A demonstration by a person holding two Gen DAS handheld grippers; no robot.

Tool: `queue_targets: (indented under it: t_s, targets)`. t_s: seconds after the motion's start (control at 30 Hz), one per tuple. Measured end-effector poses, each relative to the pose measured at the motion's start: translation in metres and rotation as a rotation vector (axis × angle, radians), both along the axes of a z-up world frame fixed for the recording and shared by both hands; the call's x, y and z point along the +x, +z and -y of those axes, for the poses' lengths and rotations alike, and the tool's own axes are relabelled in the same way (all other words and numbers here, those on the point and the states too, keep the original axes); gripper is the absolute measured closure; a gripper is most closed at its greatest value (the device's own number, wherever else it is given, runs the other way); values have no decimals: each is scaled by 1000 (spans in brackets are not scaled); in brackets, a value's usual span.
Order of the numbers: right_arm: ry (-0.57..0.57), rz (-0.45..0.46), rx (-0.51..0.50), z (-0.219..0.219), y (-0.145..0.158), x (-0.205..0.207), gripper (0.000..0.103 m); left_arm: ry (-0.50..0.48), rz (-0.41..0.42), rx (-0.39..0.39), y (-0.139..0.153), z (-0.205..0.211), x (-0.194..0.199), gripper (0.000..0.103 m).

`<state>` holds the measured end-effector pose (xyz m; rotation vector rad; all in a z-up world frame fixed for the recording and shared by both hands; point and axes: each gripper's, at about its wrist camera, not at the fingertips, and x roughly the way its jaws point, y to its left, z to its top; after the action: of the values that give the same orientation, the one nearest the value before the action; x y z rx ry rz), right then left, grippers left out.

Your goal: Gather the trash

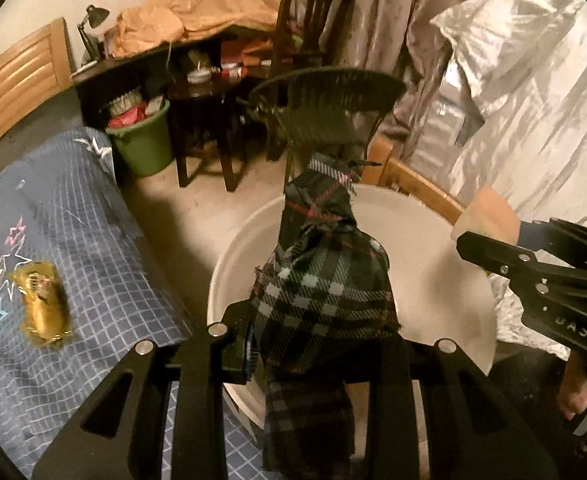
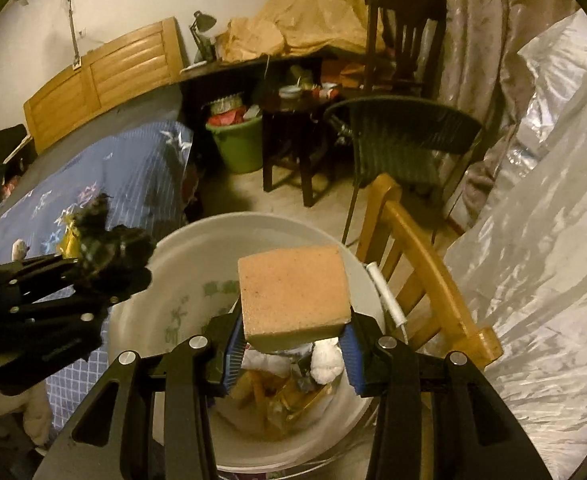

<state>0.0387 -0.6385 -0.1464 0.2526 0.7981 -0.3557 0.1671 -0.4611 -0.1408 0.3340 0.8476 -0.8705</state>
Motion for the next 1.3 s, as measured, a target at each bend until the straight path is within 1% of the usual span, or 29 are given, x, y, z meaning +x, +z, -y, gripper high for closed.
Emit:
queue_targets:
  t_s: [0.17,0.4,0.43,0.47,0.5,0.6,0.73,0.8,0.93,0.97,1.0,1.03,1.13,1.2,1.27,1.3]
  targets:
    - [9,-17,11,-2,-11,8,61,-7,-4,14,-7,6,-1,75]
    - [9,-18,7,-4,-12,11,60,-8,2,21,-7,6,1,74]
    - [8,-12,7,-4,-11,11,58,0,10,25,-7,6,1,68]
    - [6,-8,9,-5,-10,10,48,11,17,27,-6,5,2,43]
    - [6,-1,12,-7,-8,8,45,31,29,22,-4,2,2,23]
    - [-4,25,-1,-11,-1,2,44,54,50,0,6,-8,3,22]
    - [-7,74,-32,-26,18,-14,43,60,84,-38,22,-28,-6,21]
    - [-3,111,-54,-39,31,-29,39,58,112,-66,33,-41,-16,18]
    - [-17,219,-118,-74,65,-78,21,55,186,-132,56,-77,-44,10]
    - [-23,240,-125,-81,70,-88,15,54,204,-156,63,-90,-54,6]
    - [-30,269,-130,-90,76,-102,12,58,223,-163,66,-99,-61,6]
    - [-36,290,-138,-99,81,-114,6,68,246,-163,69,-107,-68,6]
    - [-71,333,-204,-127,86,-148,5,110,334,-155,75,-134,-95,6]
    - [-67,332,-229,-140,82,-165,5,107,336,-183,78,-152,-107,6]
    - [-84,349,-203,-143,76,-181,5,115,322,-204,80,-165,-116,6]
    - [-113,352,-181,-143,72,-190,5,121,322,-209,81,-171,-121,6]
